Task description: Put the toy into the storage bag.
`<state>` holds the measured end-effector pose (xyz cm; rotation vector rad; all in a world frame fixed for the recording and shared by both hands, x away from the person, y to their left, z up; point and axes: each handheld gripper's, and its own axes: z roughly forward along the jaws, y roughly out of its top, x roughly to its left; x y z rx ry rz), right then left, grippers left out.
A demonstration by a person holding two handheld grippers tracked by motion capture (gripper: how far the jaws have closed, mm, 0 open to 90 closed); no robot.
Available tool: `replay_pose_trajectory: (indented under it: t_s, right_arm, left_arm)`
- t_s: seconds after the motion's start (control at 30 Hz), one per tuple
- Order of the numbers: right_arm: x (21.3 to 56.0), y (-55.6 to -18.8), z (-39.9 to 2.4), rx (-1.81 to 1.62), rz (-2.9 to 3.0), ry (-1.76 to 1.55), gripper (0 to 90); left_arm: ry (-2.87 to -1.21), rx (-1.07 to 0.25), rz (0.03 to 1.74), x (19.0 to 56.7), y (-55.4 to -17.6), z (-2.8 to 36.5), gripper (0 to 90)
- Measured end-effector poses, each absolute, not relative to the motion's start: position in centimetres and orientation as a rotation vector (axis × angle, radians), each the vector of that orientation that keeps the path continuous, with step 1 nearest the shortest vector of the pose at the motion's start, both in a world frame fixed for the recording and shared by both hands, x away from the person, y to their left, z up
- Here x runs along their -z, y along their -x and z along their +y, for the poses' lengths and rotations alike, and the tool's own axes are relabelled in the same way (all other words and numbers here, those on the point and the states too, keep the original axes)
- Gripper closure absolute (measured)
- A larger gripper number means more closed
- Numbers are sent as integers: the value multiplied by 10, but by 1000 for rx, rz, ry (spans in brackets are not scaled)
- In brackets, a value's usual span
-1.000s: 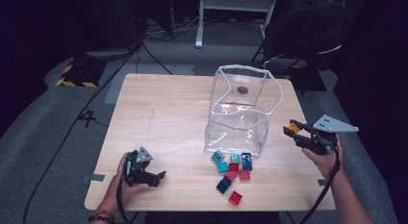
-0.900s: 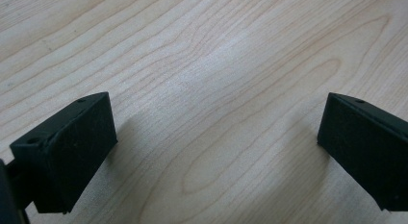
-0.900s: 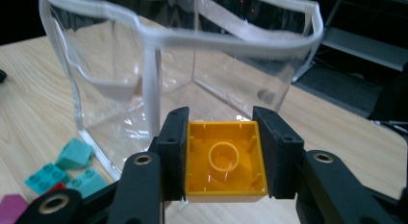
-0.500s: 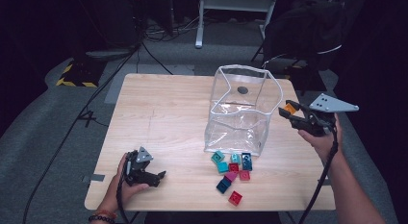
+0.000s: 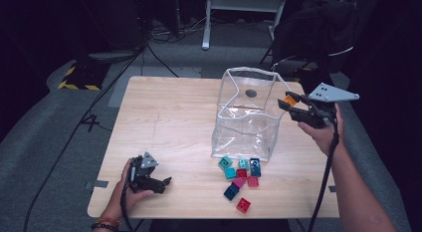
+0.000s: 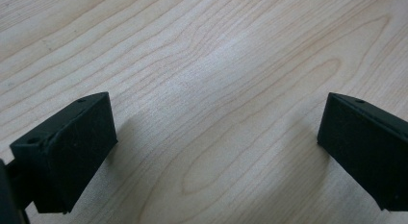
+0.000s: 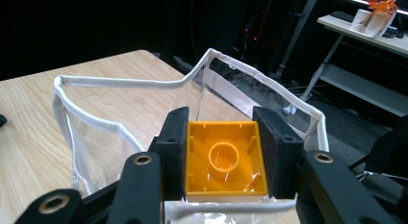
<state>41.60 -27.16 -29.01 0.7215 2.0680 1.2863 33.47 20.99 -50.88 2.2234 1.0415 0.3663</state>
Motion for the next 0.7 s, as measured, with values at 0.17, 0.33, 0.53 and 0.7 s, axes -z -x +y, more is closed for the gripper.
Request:
replay_pose_trajectory:
  t_s: [0.17, 0.33, 0.53, 0.7]
  right_arm:
    - [291, -426, -259, -1273, 2088, -713, 593]
    - [293, -433, -249, -1274, 2103, -712, 593]
    - [297, -442, -244, -1264, 2108, -739, 593]
    - [301, -446, -241, -1251, 2107, -757, 591]
  left_arm:
    - [-2223, -366, 1043, 509, -335, 210, 3]
    - [-2223, -366, 1043, 509, -335, 210, 3]
    - [-2224, -366, 1043, 509, -335, 210, 3]
    - [-2224, -366, 1043, 509, -335, 210, 3]
